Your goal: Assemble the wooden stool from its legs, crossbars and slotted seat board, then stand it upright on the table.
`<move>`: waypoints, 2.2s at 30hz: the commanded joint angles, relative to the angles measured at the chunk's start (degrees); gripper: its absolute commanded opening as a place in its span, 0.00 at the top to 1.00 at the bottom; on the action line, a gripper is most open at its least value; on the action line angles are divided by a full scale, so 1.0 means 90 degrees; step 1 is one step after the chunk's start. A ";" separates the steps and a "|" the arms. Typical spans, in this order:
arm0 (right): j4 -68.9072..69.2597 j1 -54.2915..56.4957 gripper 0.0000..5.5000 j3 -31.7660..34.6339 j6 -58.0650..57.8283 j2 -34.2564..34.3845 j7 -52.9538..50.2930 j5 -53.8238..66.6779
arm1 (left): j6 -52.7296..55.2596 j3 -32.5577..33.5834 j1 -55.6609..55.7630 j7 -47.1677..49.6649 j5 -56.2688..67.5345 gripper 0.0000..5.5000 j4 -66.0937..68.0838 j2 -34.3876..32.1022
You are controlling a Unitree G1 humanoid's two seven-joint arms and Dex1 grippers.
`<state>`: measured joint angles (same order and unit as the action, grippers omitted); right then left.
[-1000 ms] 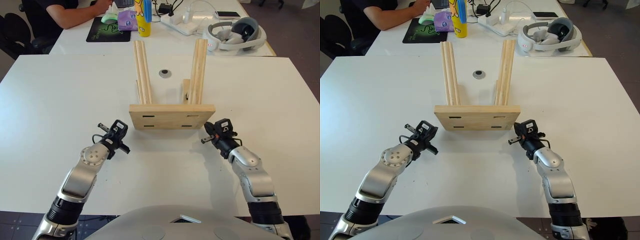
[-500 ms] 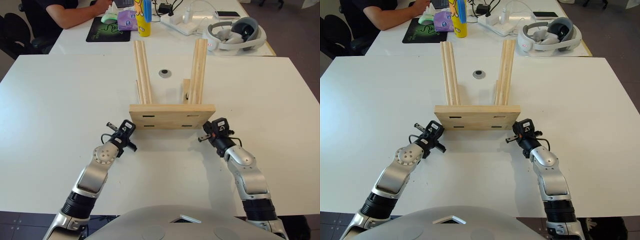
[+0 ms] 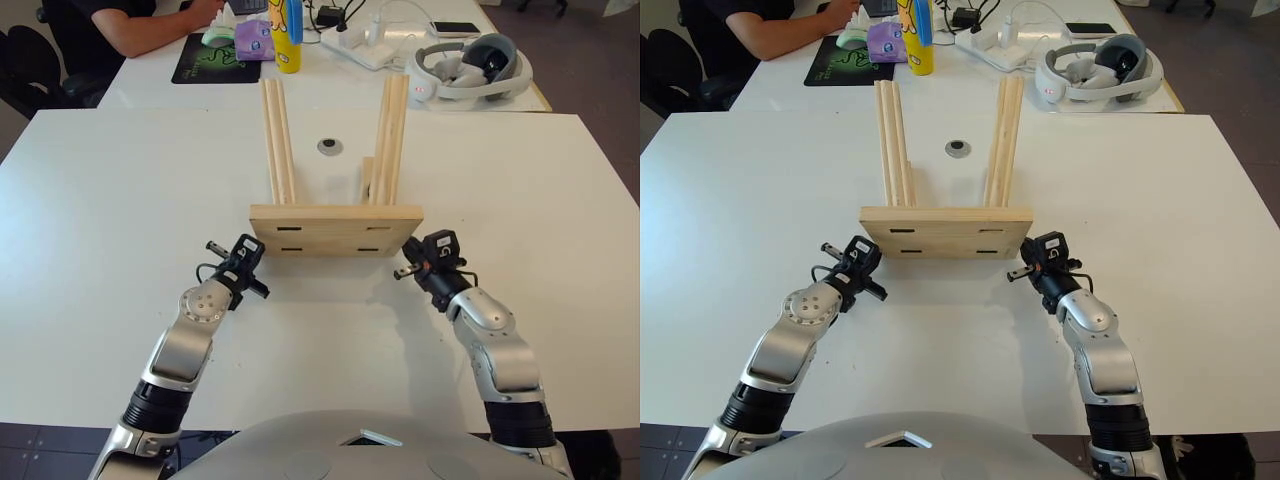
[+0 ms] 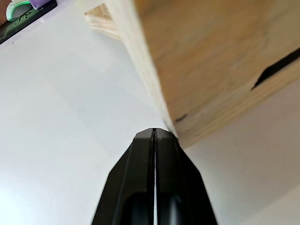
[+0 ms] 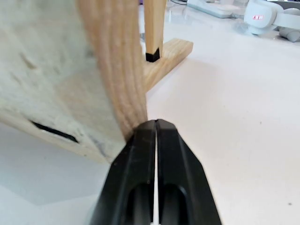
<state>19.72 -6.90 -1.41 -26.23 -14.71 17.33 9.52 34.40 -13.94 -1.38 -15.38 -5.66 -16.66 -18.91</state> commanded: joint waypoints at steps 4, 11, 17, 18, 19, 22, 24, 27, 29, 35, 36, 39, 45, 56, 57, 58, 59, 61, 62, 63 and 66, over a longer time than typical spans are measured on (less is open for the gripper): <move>0.0770 0.0679 0.99 -0.0130 -0.0753 0.0157 0.0117 0.0459 | 0.0376 -0.0059 0.0694 -0.0313 0.0386 1.00 -0.0823 0.0394; 0.1031 0.1051 0.99 0.0026 -0.1155 0.0195 0.0096 0.0585 | 0.0856 0.0180 0.1253 -0.0335 0.0644 1.00 -0.1335 0.0581; 0.1510 0.1850 0.99 0.0403 -0.1758 0.0140 0.0024 0.0884 | 0.1407 0.0574 0.2047 -0.0356 0.0872 1.00 -0.1712 0.0667; 0.1577 0.1978 0.99 0.0457 -0.1855 0.0133 0.0015 0.0934 | 0.1487 0.0625 0.2162 -0.0354 0.0908 1.00 -0.1742 0.0673; 0.1623 0.2090 0.99 0.0502 -0.1940 0.0126 0.0016 0.0969 | 0.1561 0.0666 0.2252 -0.0355 0.0934 1.00 -0.1766 0.0677; 0.1735 0.2399 0.99 0.0616 -0.2167 0.0080 0.0034 0.1078 | 0.1800 0.0792 0.2490 -0.0362 0.1019 1.00 -0.1880 0.0694; 0.1777 0.2521 0.99 0.0671 -0.2271 0.0050 0.0045 0.1131 | 0.1952 0.0901 0.2673 -0.0361 0.1091 1.00 -0.1953 0.0723; 0.1791 0.2597 0.99 0.0723 -0.2347 0.0010 0.0084 0.1161 | 0.2122 0.1024 0.2887 -0.0349 0.1171 1.00 -0.2032 0.0757; 0.1789 0.2685 0.99 0.0769 -0.2377 -0.0038 0.0109 0.1192 | 0.2231 0.1119 0.3091 -0.0357 0.1221 1.00 -0.2052 0.0743; 0.1569 0.3024 0.99 0.0887 -0.2339 -0.0238 0.0162 0.1258 | 0.2429 0.1356 0.3488 -0.0374 0.1342 1.00 -0.2025 0.0711; 0.1536 0.3055 0.99 0.0907 -0.2336 -0.0255 0.0158 0.1263 | 0.2432 0.1378 0.3529 -0.0361 0.1365 1.00 -0.2013 0.0714; 0.1401 0.3051 0.99 0.0879 -0.2268 -0.0332 0.0180 0.1239 | 0.2410 0.1384 0.3605 -0.0309 0.1394 1.00 -0.1908 0.0580; 0.1168 0.2319 0.99 0.0619 -0.1963 -0.0633 0.0150 0.0889 | 0.2235 0.1159 0.2992 -0.0369 0.1424 1.00 -0.1866 0.0216; 0.0332 0.2488 0.99 0.1288 -0.0086 -0.0033 -0.0454 0.0738 | -0.1404 0.2367 0.3200 0.1188 0.0455 1.00 -0.1188 0.0316; 0.0218 0.2548 0.99 0.1295 0.0011 0.0036 -0.0518 0.0739 | -0.1614 0.2493 0.3199 0.1250 0.0422 1.00 -0.0866 0.0264; 0.0061 0.2648 0.99 0.1297 0.0081 0.0116 -0.0623 0.0710 | -0.1829 0.2611 0.3199 0.1266 0.0445 1.00 -0.0469 0.0231; -0.0149 0.2783 0.99 0.1348 0.0104 0.0225 -0.0803 0.0690 | -0.1918 0.2697 0.3218 0.1287 0.0467 1.00 0.0019 0.0194; -0.0632 0.3136 0.99 0.1400 0.0229 0.0337 -0.1082 0.0590 | -0.2225 0.3103 0.3397 0.1461 0.0722 1.00 0.1057 0.0264; -0.0903 0.3310 0.99 0.1394 0.0219 0.0335 -0.1299 0.0427 | -0.2344 0.3206 0.3494 0.1517 0.0750 1.00 0.1516 0.0214; -0.1173 0.3471 0.99 0.1371 0.0162 0.0297 -0.1576 0.0191 | -0.2485 0.3285 0.3584 0.1563 0.0787 1.00 0.1886 0.0187; -0.1701 0.3830 0.99 0.1682 0.0049 0.0422 -0.1954 0.0303 | -0.2768 0.3229 0.3799 0.1687 0.0680 1.00 0.2714 0.0150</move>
<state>6.64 25.38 12.01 -25.39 -11.69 0.79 11.45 11.58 15.63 30.17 -1.00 0.96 3.80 -17.25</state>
